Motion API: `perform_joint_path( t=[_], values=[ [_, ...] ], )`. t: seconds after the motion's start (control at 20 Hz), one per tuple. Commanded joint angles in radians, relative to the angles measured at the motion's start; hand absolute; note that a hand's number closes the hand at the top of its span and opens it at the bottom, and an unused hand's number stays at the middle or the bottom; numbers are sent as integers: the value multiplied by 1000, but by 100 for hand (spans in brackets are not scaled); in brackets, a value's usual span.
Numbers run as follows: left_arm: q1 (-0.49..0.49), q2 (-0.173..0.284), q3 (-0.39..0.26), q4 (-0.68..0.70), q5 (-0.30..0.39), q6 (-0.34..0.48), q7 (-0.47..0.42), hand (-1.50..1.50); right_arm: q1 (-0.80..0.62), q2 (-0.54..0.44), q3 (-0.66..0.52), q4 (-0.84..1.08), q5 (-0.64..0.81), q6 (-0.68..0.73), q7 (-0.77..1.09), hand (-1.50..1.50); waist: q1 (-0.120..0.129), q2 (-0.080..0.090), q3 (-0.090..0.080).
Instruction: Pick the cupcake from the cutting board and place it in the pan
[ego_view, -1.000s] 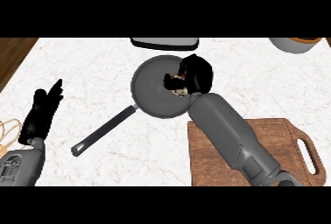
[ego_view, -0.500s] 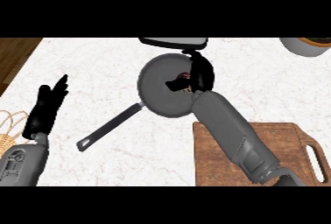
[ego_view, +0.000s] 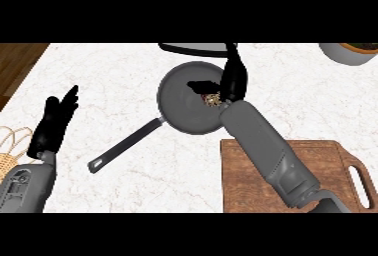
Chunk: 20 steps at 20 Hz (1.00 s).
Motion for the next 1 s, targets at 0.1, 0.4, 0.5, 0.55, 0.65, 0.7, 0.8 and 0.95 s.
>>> perform_joint_path(
  t=[0.1, 0.4, 0.5, 0.55, 0.65, 0.7, 0.8, 0.95],
  values=[
    [32, 2, 19, 13, 6, 4, -32, 0, -5, 0, -42, 27, -117, -105, -107, -150, -35, -10, -2],
    [122, 38, 54, -60, 27, -14, 8, 0, 68, 0, -92, 19, -186, -140, -211, -150, -99, -33, -2],
    [72, 51, 88, -2, 27, 5, 17, 0, 59, -17, -135, -34, -181, -109, -214, -150, -134, -39, -3],
    [159, 30, 71, -53, 18, 13, -6, 0, 157, -30, -106, -110, -168, -93, -238, -150, -144, -46, -3],
    [200, 28, 86, -82, 29, 17, -13, 0, 179, -108, -92, -194, -164, -49, -154, -150, -157, -53, -3],
    [157, 42, 91, -65, 28, 5, 9, 0, 213, -92, -61, -251, -138, -75, -112, -150, -161, -51, -4],
    [169, 35, 98, -45, 24, 17, -8, 0, 334, -143, -26, -390, -135, -20, -110, -150, -171, -53, -4],
    [194, 1, 79, -83, -1, 60, -10, 0, 504, -222, 2, -556, -147, 46, -102, -150, -180, -57, -4]
  ],
)
